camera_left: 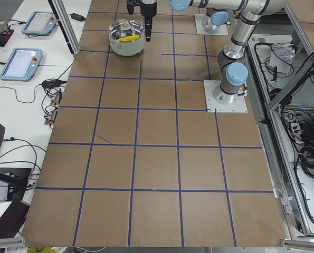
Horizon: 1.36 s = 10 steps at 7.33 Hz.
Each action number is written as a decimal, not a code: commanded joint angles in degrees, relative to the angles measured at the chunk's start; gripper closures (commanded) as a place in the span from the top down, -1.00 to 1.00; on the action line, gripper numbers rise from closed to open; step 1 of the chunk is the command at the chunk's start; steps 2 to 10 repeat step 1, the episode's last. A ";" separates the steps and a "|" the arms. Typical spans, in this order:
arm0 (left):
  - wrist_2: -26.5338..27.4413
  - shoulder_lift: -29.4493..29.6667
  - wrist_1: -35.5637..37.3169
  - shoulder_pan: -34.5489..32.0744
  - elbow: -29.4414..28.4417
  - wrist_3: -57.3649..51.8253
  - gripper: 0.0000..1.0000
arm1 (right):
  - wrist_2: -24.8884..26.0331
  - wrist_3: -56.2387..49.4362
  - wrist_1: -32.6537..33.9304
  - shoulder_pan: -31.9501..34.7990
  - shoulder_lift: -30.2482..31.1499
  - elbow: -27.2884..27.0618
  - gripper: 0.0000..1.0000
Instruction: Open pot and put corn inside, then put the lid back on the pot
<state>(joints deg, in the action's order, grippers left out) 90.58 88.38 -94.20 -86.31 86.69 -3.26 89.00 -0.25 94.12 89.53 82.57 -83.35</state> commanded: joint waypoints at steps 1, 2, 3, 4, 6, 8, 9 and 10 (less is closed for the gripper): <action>-0.06 -0.04 -0.02 0.00 0.23 -0.34 0.99 | -0.05 -0.10 0.98 0.04 -0.04 -0.06 1.00; -0.06 -0.04 -0.02 0.00 0.23 -0.34 0.99 | -0.05 -0.10 0.98 0.04 -0.04 -0.06 1.00; -0.06 -0.04 -0.02 0.00 0.23 -0.34 0.99 | -0.05 -0.10 0.98 0.04 -0.04 -0.06 1.00; -0.06 -0.04 -0.02 0.00 0.23 -0.34 0.99 | -0.05 -0.10 0.98 0.04 -0.04 -0.06 1.00; -0.06 -0.04 -0.02 0.00 0.23 -0.34 0.99 | -0.05 -0.10 0.98 0.04 -0.04 -0.06 1.00; -0.06 -0.04 -0.02 0.00 0.23 -0.34 0.99 | -0.05 -0.10 0.98 0.04 -0.04 -0.06 1.00; -0.06 -0.04 -0.02 0.00 0.23 -0.34 0.99 | -0.05 -0.10 0.98 0.04 -0.04 -0.06 1.00; -0.06 -0.04 -0.02 0.00 0.23 -0.34 0.99 | -0.05 -0.10 0.98 0.04 -0.04 -0.06 1.00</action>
